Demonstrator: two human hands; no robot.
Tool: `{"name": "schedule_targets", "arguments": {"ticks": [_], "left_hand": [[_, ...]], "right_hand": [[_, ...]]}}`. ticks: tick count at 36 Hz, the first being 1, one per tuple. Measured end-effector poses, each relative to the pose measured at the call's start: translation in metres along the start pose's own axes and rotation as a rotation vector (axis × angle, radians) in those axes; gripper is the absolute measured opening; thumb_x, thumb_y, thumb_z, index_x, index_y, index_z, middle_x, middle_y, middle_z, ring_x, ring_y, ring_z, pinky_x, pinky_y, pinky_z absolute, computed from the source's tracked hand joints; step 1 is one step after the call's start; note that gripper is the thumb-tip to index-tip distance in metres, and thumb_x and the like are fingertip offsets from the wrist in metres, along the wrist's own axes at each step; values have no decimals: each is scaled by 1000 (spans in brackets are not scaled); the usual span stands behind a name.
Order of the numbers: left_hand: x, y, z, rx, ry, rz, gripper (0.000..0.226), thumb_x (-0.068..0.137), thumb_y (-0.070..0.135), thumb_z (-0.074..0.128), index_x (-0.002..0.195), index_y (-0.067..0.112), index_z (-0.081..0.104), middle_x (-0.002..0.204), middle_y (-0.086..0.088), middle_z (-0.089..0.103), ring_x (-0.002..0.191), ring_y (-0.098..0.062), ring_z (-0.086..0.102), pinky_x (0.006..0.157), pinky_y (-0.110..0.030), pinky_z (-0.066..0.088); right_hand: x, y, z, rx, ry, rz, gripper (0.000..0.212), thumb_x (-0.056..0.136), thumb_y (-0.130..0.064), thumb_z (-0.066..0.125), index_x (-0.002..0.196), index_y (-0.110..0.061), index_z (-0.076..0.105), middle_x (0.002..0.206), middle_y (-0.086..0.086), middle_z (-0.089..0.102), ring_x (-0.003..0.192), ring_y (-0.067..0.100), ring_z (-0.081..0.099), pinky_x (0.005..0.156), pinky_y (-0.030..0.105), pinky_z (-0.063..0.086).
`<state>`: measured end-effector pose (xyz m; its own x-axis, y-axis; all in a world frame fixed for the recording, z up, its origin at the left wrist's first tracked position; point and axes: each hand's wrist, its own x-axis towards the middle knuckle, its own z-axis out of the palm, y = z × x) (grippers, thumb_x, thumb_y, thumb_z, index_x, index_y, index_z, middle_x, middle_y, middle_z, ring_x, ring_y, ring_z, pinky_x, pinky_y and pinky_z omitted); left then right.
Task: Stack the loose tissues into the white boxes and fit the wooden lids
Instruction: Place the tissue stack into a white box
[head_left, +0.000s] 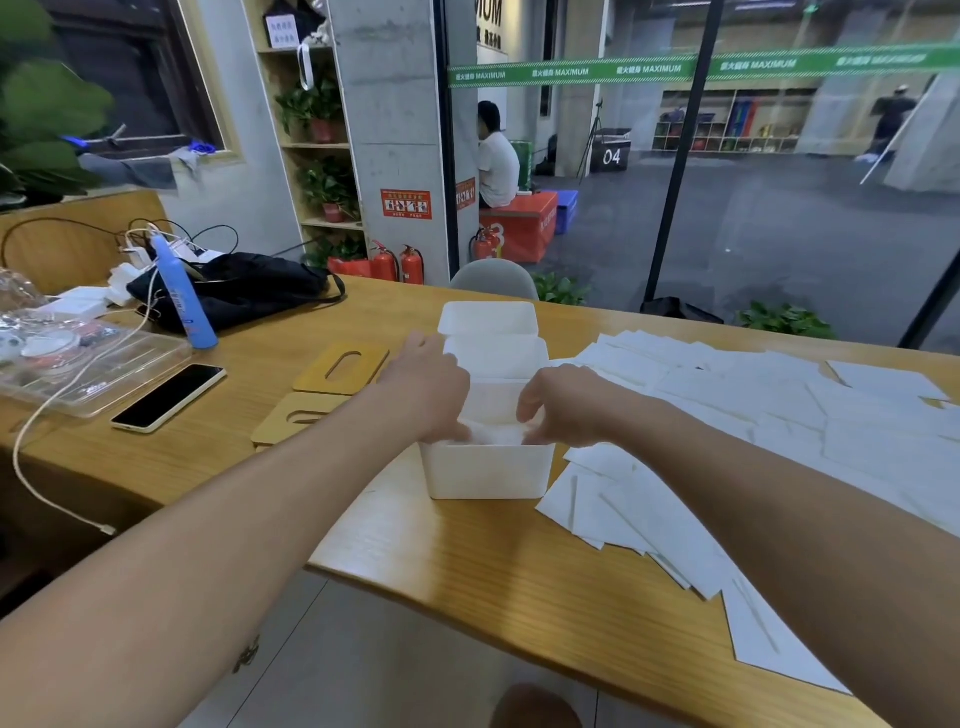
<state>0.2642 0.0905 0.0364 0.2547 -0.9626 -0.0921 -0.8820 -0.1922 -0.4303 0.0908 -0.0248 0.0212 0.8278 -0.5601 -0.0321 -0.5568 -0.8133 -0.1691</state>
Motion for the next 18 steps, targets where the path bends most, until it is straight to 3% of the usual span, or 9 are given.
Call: {"name": "schedule_targets", "arguments": {"ticks": [4,8,11,14,16,18], "left_hand": [[3,-9,4,-137,34,19,32,101,57,69,110,28,80,113,0,65,119,-29,46,108,-44,44],[3,-6,15,-137,-20,77,28,101,45,71,85,23,77,90,7,72,99,-23,54,97,-39,35],[4,-4,16,-113,-33,76,22,103,42,69,95,27,82,102,4,74,98,-21,46,83,-36,28],[5,-2,15,-72,-54,89,21,105,40,66,103,29,84,106,4,72,99,-21,41,80,-36,28],[6,-2,15,-27,-69,98,23,106,40,63,110,31,84,108,5,71,103,-21,41,84,-35,32],[7,-2,15,-27,-63,92,24,106,42,64,111,32,84,108,7,72,107,-20,45,93,-36,36]], "right_hand": [[0,2,-2,-4,-10,1,36,91,-33,89,124,-23,78,119,-7,75,106,19,65,101,39,56],[3,1,-2,-29,-46,-18,30,93,-26,86,122,-20,79,117,-2,77,105,22,69,99,42,61],[10,-3,-1,-114,-80,-42,24,97,-25,80,117,-12,80,115,5,77,105,27,71,96,41,63],[14,-7,2,-184,-118,-51,16,99,-23,73,104,-10,81,106,9,77,96,27,70,81,33,57],[16,-8,3,-196,-121,-37,15,98,-23,73,102,-12,81,104,9,77,91,25,68,79,33,57],[16,-8,3,-187,-106,-27,16,96,-26,77,106,-14,81,106,6,77,97,27,71,87,37,62]]}}
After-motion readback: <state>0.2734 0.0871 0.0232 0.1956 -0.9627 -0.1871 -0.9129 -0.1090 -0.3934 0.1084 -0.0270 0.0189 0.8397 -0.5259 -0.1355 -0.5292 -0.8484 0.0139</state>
